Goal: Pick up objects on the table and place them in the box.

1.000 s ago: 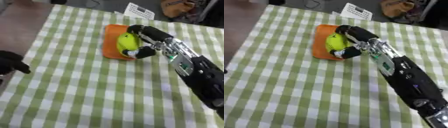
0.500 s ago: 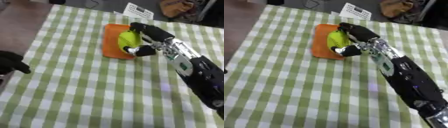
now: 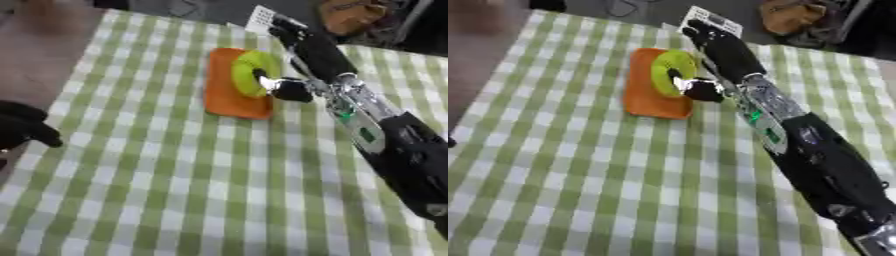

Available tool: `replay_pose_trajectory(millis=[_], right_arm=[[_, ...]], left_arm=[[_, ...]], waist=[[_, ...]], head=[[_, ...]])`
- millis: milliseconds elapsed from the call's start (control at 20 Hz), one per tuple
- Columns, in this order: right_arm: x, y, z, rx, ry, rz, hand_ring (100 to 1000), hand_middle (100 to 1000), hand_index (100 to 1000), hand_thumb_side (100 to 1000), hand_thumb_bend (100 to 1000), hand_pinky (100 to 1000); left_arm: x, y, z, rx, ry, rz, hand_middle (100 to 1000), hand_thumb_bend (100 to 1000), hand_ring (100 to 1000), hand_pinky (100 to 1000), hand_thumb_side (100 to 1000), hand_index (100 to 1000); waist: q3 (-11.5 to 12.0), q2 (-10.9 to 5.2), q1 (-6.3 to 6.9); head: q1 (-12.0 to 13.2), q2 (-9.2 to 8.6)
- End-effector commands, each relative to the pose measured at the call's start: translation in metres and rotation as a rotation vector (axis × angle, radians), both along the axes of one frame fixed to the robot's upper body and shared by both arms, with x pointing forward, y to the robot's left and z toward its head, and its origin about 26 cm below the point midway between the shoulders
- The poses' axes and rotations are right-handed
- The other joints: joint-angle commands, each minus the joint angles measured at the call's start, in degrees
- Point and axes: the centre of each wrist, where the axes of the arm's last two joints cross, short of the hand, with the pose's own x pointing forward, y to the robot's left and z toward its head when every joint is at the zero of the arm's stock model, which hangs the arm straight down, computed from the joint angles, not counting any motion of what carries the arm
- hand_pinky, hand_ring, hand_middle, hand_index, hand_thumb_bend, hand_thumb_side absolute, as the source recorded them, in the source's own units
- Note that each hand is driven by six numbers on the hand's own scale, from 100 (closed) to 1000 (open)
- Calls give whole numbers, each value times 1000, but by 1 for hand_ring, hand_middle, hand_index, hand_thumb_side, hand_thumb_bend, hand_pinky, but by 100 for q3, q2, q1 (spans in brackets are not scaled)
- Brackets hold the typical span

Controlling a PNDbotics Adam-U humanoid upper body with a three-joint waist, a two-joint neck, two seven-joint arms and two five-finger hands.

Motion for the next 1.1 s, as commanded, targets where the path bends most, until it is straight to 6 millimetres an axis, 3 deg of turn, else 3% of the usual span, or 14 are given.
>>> replay_pose_trajectory(millis=[50,250,600,1100], right_arm=[[-9,3,24,80,-177,78,881,944,1000,478,303,829],[-20,10,39,156,-297,143,871,934,1000,453,299,819],[-34,14,49,209,-330,177,863,925,1000,430,259,809],[-61,5,51,328,-354,175,845,903,989,401,213,797]], left_arm=[[-3,0,6,3,-20,-6,728,157,682,653,989,769],[-3,-1,6,2,-19,-11,728,156,682,654,985,769],[-3,0,4,-9,-11,-13,728,156,684,654,974,770],[-7,12,1,-71,19,45,731,162,687,652,945,771]], waist=[[-13,-116,27],[-25,-155,50],[-110,-279,117],[-771,-624,265]], head=[[9,-70],[-3,-70],[-4,-55],[91,47]])
